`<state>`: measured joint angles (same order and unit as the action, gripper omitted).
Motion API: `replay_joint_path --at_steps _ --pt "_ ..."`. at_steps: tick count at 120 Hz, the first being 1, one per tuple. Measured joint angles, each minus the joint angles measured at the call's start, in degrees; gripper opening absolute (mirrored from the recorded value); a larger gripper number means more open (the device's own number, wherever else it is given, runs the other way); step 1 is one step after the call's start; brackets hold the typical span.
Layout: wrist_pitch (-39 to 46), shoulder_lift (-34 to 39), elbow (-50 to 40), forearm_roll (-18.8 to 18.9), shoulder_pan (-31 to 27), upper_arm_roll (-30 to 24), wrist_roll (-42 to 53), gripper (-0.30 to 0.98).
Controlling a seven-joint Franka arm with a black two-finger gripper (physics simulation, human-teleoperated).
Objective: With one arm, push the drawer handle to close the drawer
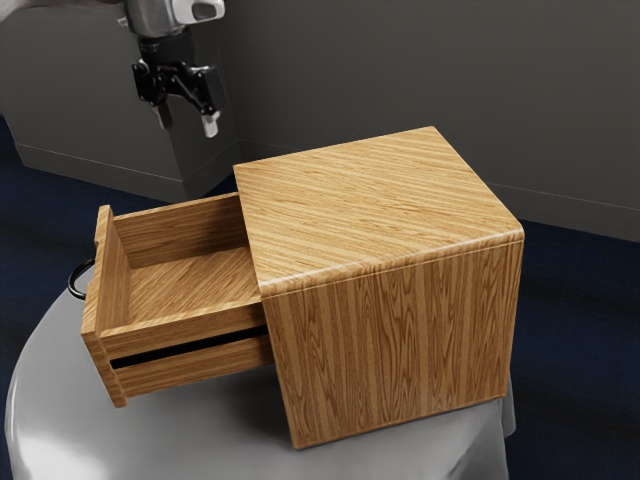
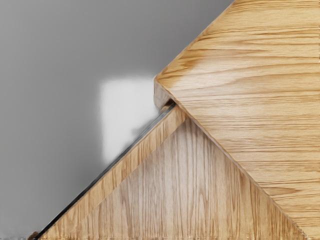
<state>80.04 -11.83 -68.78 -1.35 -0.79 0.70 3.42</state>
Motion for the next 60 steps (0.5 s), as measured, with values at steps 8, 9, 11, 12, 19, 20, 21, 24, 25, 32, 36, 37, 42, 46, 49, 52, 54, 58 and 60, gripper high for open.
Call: replay_joint_path --at_steps 8,9,11,12,19,20,21,24,25,32,36,37,42,46,49,52,54,58,60 --pt "-0.9 0.0 0.1 -0.1 0.0 0.0 0.6 0.69" --pt "-1.0 0.0 0.1 -0.1 0.0 0.0 0.7 0.69" --pt "-1.1 0.0 0.1 -0.1 0.0 0.0 0.8 0.69" --pt "-1.2 0.0 0.1 -0.1 0.0 0.0 0.9 0.69" --pt "-1.7 -0.1 0.1 -0.2 0.0 0.0 1.3 0.69" --pt "-1.8 -0.1 0.1 -0.2 0.0 0.0 1.4 0.69" --pt "-1.8 -0.1 0.1 -0.2 0.0 0.0 1.5 0.69" --pt "-2.0 -0.1 0.1 -0.2 0.0 0.0 1.6 0.69" --pt "-2.0 -0.1 0.1 -0.2 0.0 0.0 1.7 0.69" --pt "-2.3 -0.1 0.1 -0.2 -0.1 0.0 2.1 0.69" --pt "-2.4 -0.1 0.1 -0.2 -0.1 0.0 2.3 0.69" --pt "-2.5 -0.1 0.2 -0.2 0.0 0.0 2.4 0.69" --pt "-3.1 0.7 2.9 -0.2 0.0 0.0 2.7 0.69" --pt "-3.9 3.3 6.9 -0.1 0.3 -0.3 3.5 0.69" --pt "-4.4 5.5 8.7 -0.1 0.7 -0.8 4.3 0.69" --pt "-4.9 7.6 9.8 -0.1 0.8 -1.7 5.6 0.69" --pt "-5.2 8.8 10.3 -0.1 1.0 -2.4 6.6 0.69" --pt "-6.0 10.6 10.9 -0.2 1.3 -3.8 9.0 0.69" --pt "-6.5 11.3 11.1 0.4 1.0 -5.2 10.2 0.69"
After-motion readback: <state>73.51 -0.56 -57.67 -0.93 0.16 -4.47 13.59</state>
